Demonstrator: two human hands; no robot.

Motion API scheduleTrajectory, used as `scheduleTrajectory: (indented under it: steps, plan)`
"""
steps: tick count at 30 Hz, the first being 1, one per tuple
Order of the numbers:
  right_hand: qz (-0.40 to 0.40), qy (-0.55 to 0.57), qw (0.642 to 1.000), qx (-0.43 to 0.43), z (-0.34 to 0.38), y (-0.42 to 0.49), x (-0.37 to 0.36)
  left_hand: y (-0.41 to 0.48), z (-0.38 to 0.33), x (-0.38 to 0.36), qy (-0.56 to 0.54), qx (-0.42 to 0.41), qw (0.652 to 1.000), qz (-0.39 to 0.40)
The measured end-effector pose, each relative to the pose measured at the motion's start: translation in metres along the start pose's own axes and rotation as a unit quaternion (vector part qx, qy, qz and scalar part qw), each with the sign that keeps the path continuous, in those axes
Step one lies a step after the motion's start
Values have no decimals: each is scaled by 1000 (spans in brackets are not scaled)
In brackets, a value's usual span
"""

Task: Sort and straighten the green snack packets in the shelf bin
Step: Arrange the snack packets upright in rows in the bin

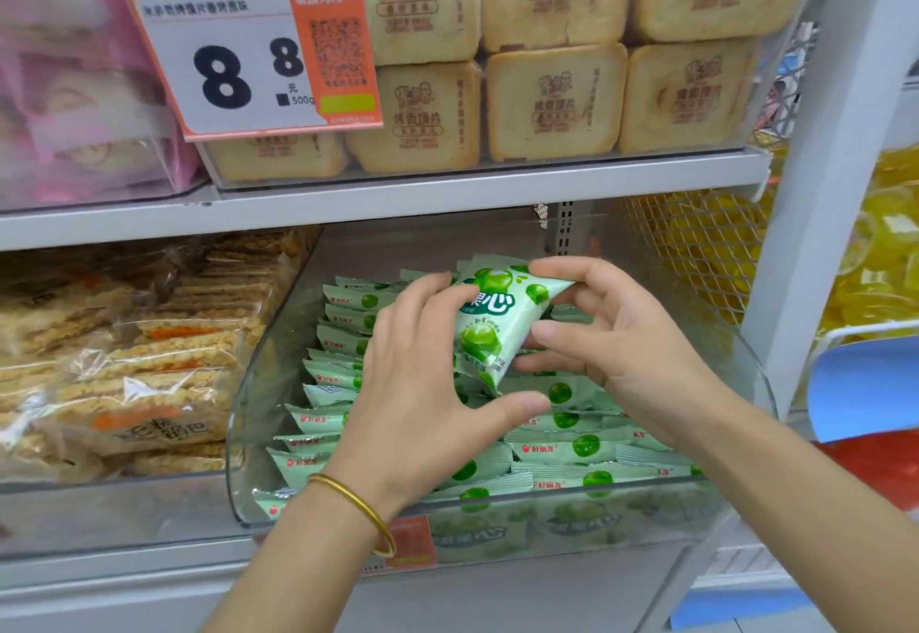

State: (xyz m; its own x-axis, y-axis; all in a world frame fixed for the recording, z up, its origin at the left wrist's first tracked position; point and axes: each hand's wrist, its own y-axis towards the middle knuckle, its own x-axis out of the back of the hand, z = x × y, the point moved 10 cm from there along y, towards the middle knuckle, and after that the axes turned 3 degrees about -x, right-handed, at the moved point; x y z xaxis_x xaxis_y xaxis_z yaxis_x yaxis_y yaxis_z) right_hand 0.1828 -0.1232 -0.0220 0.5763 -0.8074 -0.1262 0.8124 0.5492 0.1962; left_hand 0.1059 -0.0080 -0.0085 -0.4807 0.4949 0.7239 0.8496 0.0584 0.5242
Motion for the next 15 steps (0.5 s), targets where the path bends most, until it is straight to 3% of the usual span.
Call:
scheduleTrajectory:
  steps: [5, 10, 15]
  plan:
    - [-5, -36, 999, 24, 7, -1, -1, 2, 0, 9, -50, 0, 998, -37]
    - [-88, -223, 967, 86, 28, -4, 16, 3, 2, 24, -208, 42, 975, -66]
    - [-28, -139, 989, 36, 18, -2, 4, 3, 4, 23, -323, 82, 941, -60]
